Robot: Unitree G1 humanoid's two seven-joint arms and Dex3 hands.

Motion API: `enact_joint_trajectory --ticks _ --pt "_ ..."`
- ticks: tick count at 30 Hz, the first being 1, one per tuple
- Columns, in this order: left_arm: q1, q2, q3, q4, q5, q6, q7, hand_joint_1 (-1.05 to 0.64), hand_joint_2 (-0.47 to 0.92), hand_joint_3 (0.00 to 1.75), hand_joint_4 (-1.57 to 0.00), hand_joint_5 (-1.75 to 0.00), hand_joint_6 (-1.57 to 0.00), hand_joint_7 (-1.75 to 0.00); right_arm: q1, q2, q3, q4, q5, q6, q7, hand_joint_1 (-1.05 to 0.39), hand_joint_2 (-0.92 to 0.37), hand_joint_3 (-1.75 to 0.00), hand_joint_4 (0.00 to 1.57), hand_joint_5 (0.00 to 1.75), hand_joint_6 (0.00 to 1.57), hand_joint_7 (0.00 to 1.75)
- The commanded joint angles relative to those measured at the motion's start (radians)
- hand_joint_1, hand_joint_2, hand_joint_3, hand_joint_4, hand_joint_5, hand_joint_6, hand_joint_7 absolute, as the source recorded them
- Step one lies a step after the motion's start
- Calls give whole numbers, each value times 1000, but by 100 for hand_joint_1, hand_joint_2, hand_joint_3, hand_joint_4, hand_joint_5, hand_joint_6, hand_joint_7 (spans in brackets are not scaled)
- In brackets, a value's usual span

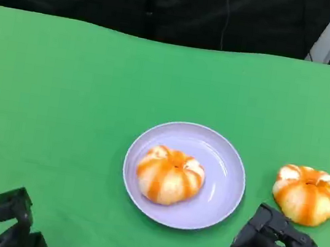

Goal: Grasp the bread from the table and place it into the plate.

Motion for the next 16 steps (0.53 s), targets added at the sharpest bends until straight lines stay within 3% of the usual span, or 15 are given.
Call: enact_joint_trajectory --ticks 1,16 --pt "-10 16 20 5 -5 8 -4 -19 77 77 -84 -175 -76 -165 14 -9 0 -20 16 7 4 -13 -60 -114 82 175 76 155" --pt "32 1 -6 -76 18 8 42 -18 77 78 -84 -175 -78 -165 48 -23 -2 -53 36 14 25 -13 -61 -113 81 175 75 154"
